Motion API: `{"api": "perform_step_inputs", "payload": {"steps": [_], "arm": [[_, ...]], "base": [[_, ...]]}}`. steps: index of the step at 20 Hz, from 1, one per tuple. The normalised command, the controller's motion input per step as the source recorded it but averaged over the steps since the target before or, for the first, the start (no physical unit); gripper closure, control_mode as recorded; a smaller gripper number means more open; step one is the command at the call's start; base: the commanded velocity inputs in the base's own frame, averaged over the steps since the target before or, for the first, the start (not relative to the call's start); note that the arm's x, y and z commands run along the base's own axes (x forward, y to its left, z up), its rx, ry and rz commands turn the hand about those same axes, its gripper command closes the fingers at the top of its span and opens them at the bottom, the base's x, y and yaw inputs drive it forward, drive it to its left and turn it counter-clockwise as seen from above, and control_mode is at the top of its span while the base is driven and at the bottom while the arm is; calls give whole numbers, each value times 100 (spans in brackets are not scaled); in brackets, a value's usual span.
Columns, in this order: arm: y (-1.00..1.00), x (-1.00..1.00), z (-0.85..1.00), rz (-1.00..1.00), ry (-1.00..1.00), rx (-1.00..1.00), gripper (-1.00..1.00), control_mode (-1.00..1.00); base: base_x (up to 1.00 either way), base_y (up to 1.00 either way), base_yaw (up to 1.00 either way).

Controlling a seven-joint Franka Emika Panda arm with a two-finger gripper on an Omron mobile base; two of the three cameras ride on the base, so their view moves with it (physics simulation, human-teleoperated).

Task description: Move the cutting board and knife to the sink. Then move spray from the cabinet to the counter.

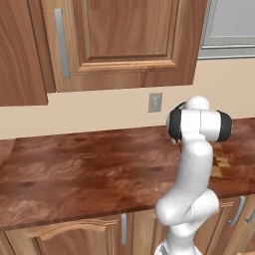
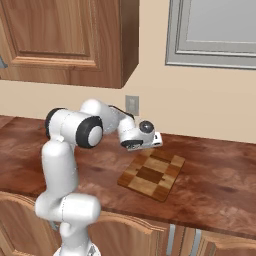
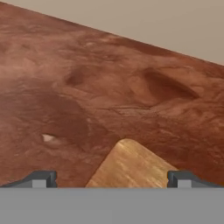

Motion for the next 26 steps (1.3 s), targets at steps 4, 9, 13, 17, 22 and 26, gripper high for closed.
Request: {"api": "perform_step_inputs", "payload": {"steps": [4, 9, 13, 17, 22, 26], "arm": [[-10, 54, -6, 1, 0, 0, -100, -100], [0, 63, -12, 0, 0, 0, -100, -100], [0, 67, -26, 0, 0, 0, -100, -100], [-3, 39, -49, 0, 0, 0, -100, -100], [-23, -17, -87, -1, 3, -1, -100, -100], [-39, -87, -100, -7, 11, -4, -100, -100]], "base": [[0, 0, 0], [0, 0, 0], [0, 0, 0], [0, 0, 0], [0, 0, 0], [0, 0, 0]]}}
